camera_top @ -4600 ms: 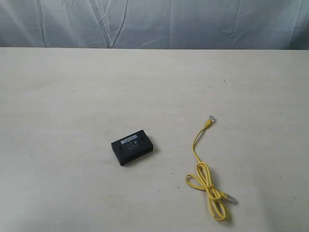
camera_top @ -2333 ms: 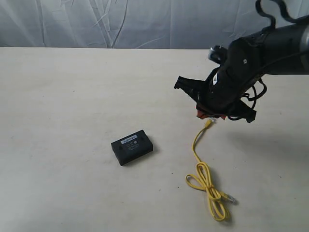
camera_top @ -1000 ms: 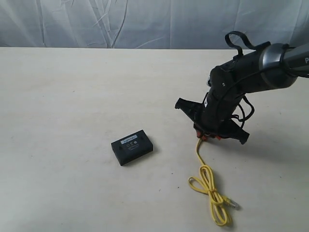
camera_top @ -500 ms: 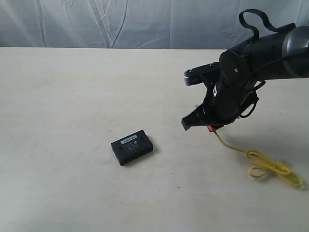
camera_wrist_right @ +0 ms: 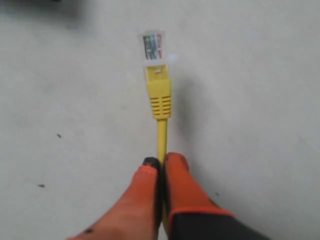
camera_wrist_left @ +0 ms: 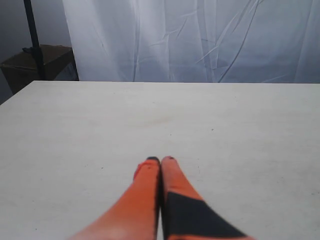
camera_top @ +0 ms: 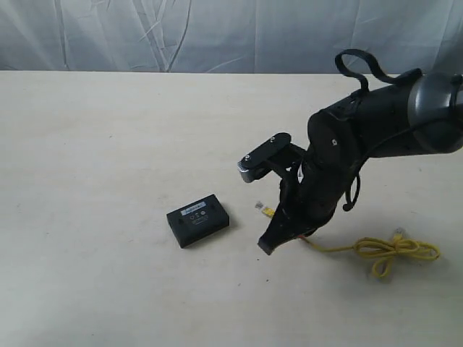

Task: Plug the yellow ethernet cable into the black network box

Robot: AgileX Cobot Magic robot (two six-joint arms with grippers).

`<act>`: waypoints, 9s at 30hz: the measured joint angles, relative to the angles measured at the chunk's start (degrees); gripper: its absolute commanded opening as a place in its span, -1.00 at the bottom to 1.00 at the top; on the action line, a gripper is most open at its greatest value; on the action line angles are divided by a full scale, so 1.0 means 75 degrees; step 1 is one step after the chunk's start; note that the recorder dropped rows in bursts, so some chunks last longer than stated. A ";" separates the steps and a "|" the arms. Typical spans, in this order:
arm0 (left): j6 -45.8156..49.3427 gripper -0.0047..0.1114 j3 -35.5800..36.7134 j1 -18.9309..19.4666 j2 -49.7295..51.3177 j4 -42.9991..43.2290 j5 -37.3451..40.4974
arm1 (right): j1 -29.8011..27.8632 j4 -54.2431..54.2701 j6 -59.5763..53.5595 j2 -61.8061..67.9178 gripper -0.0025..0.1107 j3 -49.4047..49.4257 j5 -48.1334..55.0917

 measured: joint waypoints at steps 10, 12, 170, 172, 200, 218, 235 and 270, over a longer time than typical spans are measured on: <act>0.0000 -0.92 0.0000 0.0000 0.0000 0.0000 -0.0117 | 0.0216 0.0531 -0.0201 0.0000 -0.96 0.0000 -0.0091; 0.0000 -0.92 0.0000 0.0000 0.0000 -0.0069 -0.0649 | 0.0216 0.0660 -0.1175 0.0000 -0.97 0.0000 0.0243; 1.1736 -0.92 -0.7808 -0.1668 1.6140 -0.9253 0.5011 | 0.1892 -0.2013 -0.0039 0.0593 -0.97 0.0000 -0.1022; 1.1687 -0.92 -0.7808 -0.1668 1.6140 -0.9253 0.5011 | 0.1892 -0.2013 0.0025 0.0593 -0.97 0.0000 -0.1011; 1.1579 -0.92 -0.7808 -0.1668 1.6140 -0.9253 0.4997 | 0.1904 -0.2139 0.1301 0.0593 -0.97 0.0000 -0.1214; 1.1579 -0.92 -0.7808 -0.1668 1.6140 -0.9253 0.4997 | 0.1904 -0.2152 0.1784 0.0593 -0.97 0.0000 -0.1065; 1.1579 -0.92 -0.7808 -0.1668 1.6140 -0.9253 0.4997 | 0.1904 -0.2185 0.1757 0.0599 -0.97 -0.0303 -0.0306; 1.1579 -0.92 -0.7808 -0.1668 1.6140 -0.9269 0.4997 | 0.1904 -0.1473 0.0228 0.1268 -0.97 -0.1849 0.1537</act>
